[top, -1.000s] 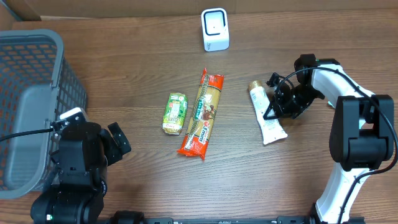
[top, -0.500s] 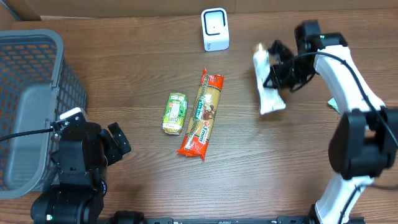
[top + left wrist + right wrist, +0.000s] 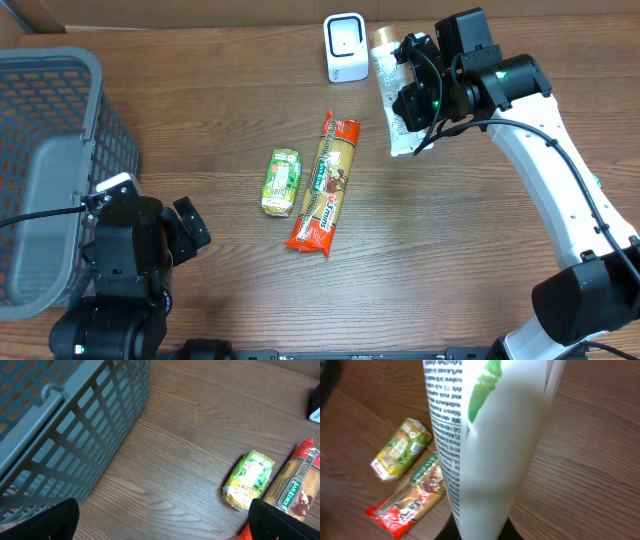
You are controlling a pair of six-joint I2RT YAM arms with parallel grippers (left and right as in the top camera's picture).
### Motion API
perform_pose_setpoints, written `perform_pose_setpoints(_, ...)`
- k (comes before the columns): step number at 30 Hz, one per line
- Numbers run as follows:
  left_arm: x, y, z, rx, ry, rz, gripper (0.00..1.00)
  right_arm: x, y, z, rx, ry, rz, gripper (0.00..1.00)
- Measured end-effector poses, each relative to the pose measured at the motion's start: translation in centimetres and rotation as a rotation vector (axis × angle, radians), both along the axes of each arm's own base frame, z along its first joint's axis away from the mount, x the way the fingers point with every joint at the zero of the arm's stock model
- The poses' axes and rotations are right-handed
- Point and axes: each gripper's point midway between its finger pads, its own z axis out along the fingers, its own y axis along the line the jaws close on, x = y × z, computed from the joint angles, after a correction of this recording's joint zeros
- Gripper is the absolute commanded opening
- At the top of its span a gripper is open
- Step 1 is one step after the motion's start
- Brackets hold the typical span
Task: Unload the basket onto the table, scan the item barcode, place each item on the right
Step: 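Lift the white tube and hold it in front of the scanner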
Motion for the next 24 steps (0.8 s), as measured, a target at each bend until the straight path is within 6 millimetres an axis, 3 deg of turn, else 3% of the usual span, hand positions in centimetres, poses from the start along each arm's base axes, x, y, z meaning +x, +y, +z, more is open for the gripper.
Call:
perform_pose_setpoints(12,0.0,0.0,0.0,0.0,0.0,0.0,1.0,-1.1,3.5,2.2,0.233,0.028,0.117,0.04)
perform_pose_setpoints(19,0.0,0.0,0.0,0.0,0.0,0.0,0.99,-2.0,3.6,3.0,0.292,0.098,0.097,0.03)
perform_pose_setpoints(24,0.0,0.0,0.0,-0.001,0.0,0.0,0.99,-0.7,2.8,7.2,0.27,0.022,0.024,0.04)
